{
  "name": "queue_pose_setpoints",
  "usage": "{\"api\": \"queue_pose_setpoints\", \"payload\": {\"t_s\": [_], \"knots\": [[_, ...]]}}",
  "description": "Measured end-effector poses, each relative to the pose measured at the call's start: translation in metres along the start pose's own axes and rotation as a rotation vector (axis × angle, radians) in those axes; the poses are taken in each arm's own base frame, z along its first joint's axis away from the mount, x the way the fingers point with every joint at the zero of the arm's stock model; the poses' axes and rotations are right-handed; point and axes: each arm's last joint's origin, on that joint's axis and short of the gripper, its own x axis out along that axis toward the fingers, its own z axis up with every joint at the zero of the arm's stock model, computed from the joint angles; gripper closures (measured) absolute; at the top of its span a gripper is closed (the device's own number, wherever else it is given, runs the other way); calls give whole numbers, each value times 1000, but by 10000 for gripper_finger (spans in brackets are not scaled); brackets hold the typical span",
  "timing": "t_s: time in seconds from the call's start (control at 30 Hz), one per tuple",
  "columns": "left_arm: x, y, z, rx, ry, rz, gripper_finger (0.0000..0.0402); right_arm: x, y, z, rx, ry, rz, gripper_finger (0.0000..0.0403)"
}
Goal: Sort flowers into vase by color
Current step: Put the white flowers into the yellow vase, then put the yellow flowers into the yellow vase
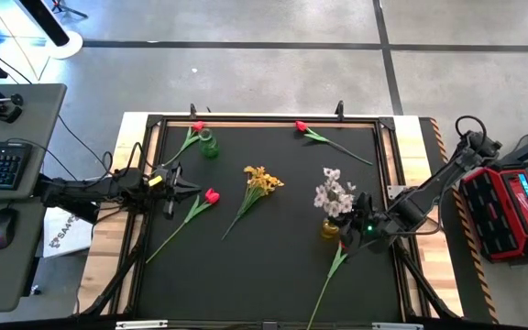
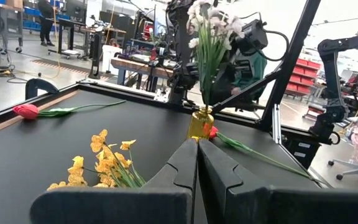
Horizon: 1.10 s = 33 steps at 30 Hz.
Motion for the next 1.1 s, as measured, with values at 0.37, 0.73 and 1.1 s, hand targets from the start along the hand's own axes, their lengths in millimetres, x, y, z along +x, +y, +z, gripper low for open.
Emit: {"api": "queue_pose_setpoints", "payload": {"t_s": [0.37,0.73,1.1], "knots": [[0,0,0,-11,-1,0,398,-16,-5,9,88,120,120,243],[0,0,0,-23,1,-1,399,-25,50,35,111,53,432,281],[12,-10,-2,-30,106,76,401,12,107,20,-170,-123,543,284]]}}
